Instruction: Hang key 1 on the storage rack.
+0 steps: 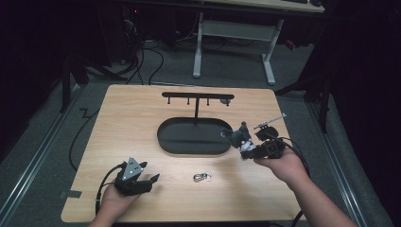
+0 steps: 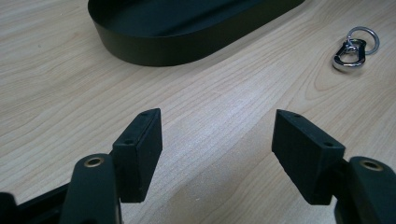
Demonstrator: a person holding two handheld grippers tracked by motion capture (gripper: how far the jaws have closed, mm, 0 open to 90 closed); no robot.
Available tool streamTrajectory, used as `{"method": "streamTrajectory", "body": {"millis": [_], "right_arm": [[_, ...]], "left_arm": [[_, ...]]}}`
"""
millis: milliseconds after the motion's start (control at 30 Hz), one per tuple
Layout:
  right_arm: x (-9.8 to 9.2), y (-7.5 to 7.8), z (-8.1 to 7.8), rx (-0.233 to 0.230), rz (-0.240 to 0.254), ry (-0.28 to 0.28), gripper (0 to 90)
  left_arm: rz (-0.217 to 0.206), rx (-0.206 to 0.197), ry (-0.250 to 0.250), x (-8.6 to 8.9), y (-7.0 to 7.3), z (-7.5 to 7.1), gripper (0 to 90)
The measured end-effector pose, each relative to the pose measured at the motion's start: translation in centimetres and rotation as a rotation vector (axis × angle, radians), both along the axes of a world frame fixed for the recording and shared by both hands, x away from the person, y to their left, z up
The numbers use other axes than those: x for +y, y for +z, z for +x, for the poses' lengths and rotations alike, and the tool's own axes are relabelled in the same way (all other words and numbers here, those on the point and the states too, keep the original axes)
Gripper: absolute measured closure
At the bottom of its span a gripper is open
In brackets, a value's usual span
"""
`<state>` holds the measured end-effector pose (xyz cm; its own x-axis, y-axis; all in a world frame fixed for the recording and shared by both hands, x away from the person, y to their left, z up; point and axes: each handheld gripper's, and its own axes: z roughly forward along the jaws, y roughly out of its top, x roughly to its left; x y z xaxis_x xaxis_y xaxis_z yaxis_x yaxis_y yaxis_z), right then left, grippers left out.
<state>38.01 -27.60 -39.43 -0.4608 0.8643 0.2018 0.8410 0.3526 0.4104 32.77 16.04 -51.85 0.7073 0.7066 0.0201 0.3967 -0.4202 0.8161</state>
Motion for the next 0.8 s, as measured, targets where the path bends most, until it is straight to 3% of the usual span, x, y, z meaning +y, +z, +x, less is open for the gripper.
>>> {"method": "streamTrajectory", "body": {"millis": [367, 800], "right_arm": [[0.4, 2.3, 1.5, -0.033, 0.002, -0.014, 47.9], [0.2, 5.8, 2.8, -0.122, 0.003, -0.042, 47.9]], "left_arm": [[-0.001, 0.000, 0.002, 0.1, 0.0, 0.1, 34.2], [0.000, -0.003, 0.002, 0.2, 0.1, 0.0, 34.3]]}}
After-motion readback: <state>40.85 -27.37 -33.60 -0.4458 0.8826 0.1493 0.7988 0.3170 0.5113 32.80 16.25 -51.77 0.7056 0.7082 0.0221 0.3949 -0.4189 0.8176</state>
